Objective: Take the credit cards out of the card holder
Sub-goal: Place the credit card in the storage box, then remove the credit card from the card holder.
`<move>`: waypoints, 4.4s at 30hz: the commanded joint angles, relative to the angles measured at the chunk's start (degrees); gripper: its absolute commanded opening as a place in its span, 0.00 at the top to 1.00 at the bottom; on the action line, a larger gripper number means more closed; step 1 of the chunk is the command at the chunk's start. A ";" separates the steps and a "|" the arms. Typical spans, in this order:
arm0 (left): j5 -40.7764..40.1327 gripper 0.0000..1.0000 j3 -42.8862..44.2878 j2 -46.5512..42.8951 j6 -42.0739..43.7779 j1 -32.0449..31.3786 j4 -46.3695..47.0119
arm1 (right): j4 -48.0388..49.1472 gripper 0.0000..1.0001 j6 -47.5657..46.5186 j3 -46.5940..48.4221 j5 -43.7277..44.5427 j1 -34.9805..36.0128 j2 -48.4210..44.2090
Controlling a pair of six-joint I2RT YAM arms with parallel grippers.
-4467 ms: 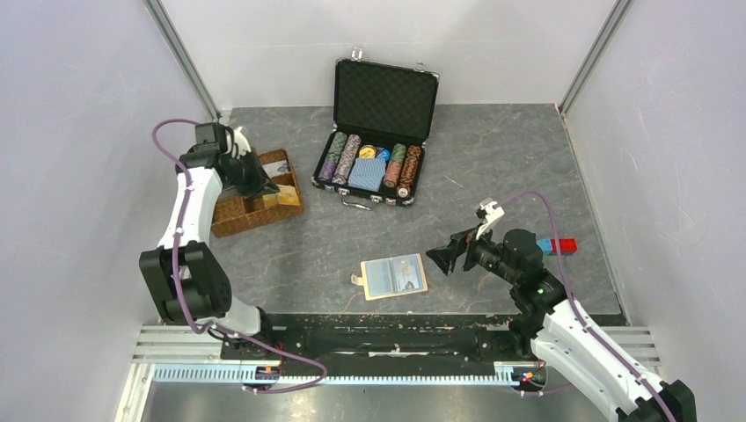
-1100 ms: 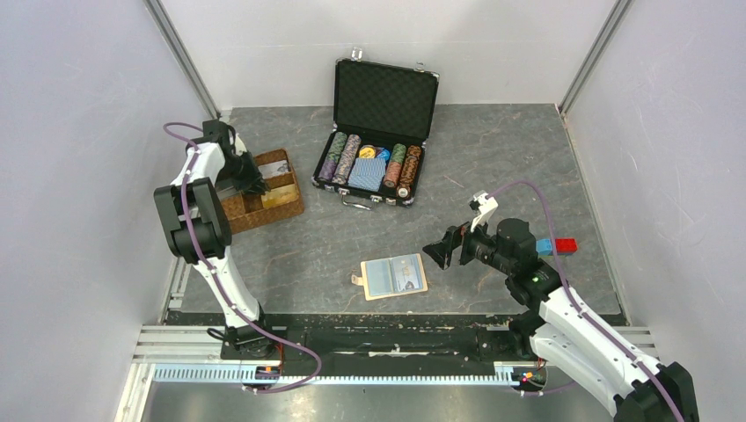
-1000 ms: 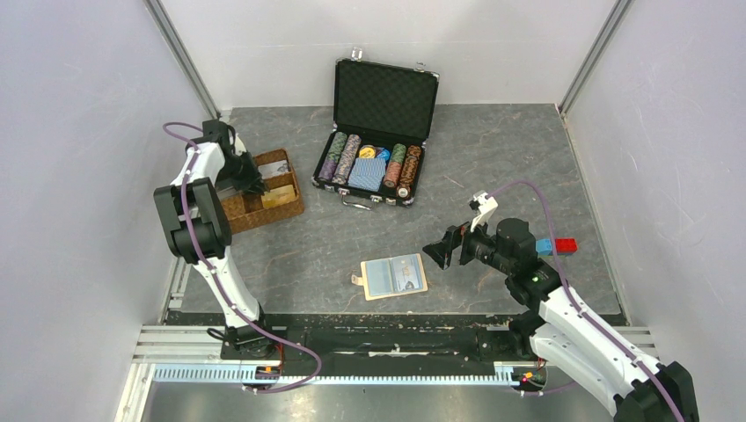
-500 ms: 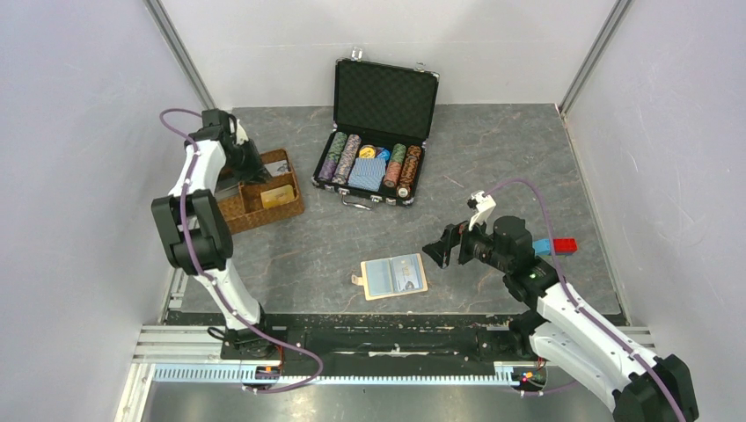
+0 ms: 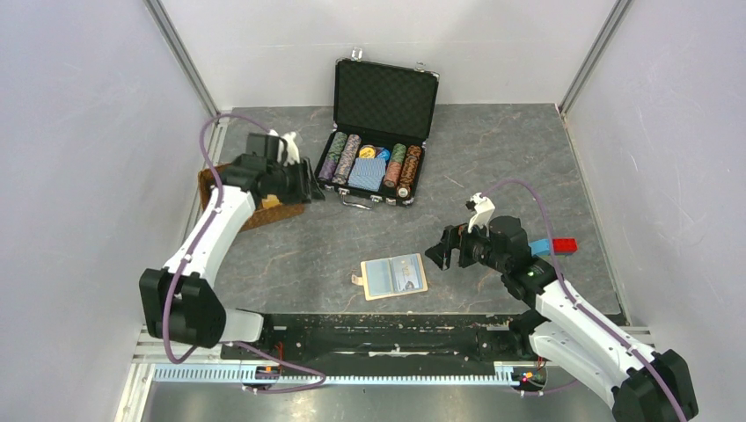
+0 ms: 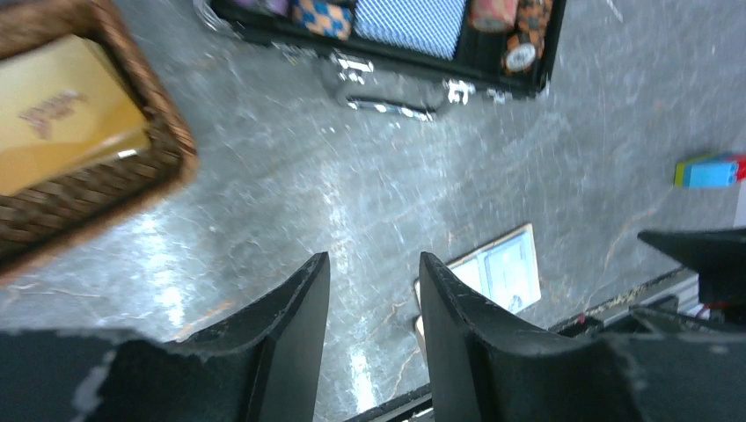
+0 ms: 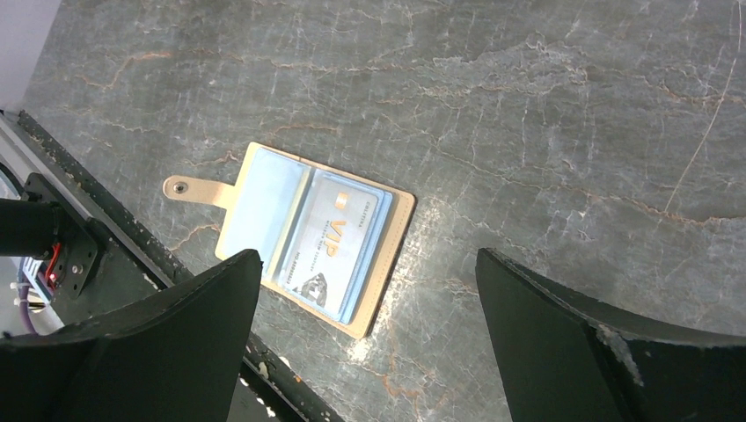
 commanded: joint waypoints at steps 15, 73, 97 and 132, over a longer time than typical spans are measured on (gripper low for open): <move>-1.65 0.47 -35.22 -20.33 -21.28 -21.42 23.19 | -1.64 0.05 0.45 0.49 2.53 0.27 -1.78; -8.41 0.55 -39.80 -7.05 -31.32 -38.66 47.19 | 24.52 0.66 10.97 -5.31 5.39 15.39 22.88; -8.08 0.57 -42.02 0.04 -33.57 -39.54 55.36 | 26.08 0.78 11.37 -7.51 5.23 15.92 28.09; -8.26 0.58 -43.42 5.15 -35.69 -40.33 62.25 | 21.18 0.82 11.07 -2.55 5.46 15.90 23.83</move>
